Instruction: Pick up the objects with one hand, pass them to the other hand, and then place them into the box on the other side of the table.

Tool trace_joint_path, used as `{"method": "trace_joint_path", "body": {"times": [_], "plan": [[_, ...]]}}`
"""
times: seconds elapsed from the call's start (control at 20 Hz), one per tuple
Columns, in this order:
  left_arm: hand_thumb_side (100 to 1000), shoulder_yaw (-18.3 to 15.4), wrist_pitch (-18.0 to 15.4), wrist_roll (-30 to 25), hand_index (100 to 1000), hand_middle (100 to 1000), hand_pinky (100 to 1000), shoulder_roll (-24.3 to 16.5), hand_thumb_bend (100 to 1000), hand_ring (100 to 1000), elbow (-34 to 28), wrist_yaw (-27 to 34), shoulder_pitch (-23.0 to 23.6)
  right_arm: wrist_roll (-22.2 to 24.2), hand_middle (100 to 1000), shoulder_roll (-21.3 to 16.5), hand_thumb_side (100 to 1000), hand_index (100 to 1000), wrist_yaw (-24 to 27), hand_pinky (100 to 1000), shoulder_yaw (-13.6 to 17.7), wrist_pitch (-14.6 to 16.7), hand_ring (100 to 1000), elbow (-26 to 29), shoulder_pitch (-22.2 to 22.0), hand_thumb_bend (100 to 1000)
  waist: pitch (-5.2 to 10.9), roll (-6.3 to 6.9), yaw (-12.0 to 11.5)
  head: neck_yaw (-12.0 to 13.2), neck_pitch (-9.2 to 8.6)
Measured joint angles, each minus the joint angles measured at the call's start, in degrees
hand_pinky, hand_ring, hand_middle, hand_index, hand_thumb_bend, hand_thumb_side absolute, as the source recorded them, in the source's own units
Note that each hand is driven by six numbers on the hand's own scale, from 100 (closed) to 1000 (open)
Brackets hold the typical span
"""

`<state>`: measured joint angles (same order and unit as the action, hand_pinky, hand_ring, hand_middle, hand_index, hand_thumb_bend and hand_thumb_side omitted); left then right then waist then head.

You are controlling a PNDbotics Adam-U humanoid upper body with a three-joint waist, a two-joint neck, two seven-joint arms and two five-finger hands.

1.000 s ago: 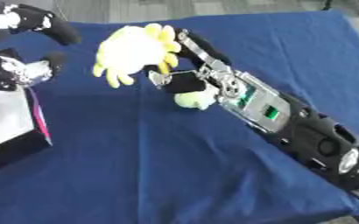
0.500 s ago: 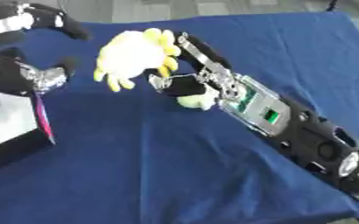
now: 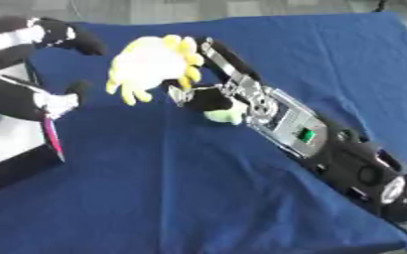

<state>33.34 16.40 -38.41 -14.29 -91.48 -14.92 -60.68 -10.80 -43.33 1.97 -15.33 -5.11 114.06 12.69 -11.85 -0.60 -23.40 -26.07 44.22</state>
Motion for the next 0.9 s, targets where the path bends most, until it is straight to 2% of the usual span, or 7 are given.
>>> {"method": "trace_joint_path", "body": {"times": [0.25, 0.6, 0.9], "plan": [[431, -0.4, 2.2, -1.2, 886, 816, 1000, 1.4, 100, 902, 0.1, 0.8, 0.9, -1.7, 465, 0.2, 100, 567, -1.9, 646, -0.2, 0.9, 529, 0.0, 0.4, 100, -0.25, 0.0, 0.0, 0.0, 0.0], [537, -1.2, 4.5, -1.1, 894, 816, 1000, 3.0, 100, 902, 0.3, 1.1, 2.1, -3.4, 464, 0.3, 100, 566, -4.2, 640, -0.6, 2.7, 524, 0.0, 0.4, 100, -0.35, 0.0, 0.0, 0.0, 0.0], [546, -1.4, 6.0, 0.5, 893, 816, 1000, 3.8, 100, 902, 0.6, 1.0, 2.5, -3.8, 464, 0.7, 100, 565, -4.8, 639, -1.0, 3.1, 524, 0.0, 0.4, 100, -0.48, 0.0, 0.1, 0.0, 0.0]]}}
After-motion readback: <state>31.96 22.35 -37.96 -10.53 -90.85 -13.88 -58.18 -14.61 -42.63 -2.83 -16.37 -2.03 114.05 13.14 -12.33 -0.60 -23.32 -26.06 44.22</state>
